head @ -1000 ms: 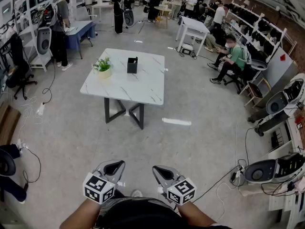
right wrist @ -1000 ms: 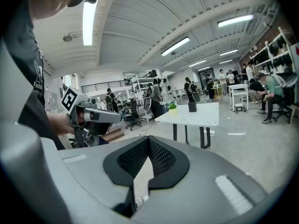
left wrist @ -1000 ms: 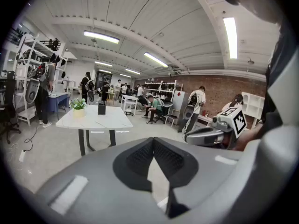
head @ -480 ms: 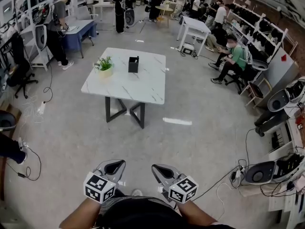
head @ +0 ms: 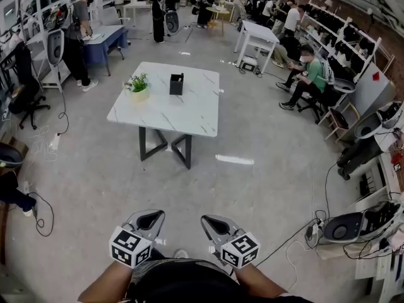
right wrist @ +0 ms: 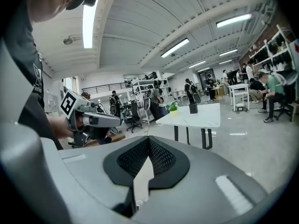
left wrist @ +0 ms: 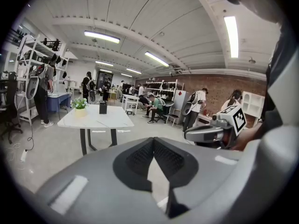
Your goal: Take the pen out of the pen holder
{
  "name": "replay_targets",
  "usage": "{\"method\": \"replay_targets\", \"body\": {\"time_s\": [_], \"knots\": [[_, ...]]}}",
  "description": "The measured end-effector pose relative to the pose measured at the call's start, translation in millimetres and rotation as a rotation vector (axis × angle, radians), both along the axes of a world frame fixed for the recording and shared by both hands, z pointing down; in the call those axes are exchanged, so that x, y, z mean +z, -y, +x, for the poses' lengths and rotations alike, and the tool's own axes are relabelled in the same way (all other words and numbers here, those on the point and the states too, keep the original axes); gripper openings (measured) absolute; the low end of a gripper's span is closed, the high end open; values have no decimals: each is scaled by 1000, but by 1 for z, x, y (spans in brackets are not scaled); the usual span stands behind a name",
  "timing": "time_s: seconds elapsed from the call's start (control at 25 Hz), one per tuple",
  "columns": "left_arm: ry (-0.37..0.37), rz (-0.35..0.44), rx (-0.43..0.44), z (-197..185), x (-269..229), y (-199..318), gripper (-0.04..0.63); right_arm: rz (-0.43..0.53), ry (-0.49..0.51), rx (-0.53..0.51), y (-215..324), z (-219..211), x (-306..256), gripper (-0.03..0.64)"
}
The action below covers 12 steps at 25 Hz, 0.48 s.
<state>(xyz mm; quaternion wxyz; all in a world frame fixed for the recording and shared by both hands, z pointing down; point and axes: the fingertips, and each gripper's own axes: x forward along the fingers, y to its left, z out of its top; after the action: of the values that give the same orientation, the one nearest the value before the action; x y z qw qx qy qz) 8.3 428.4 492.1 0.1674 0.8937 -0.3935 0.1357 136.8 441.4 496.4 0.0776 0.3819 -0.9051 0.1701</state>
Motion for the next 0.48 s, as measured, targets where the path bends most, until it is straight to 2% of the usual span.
{"method": "replay_targets", "body": {"time_s": [0.48], "knots": [[-1, 2, -14, 0, -4, -2, 57, -14, 17, -8, -3, 1, -3, 0]]}}
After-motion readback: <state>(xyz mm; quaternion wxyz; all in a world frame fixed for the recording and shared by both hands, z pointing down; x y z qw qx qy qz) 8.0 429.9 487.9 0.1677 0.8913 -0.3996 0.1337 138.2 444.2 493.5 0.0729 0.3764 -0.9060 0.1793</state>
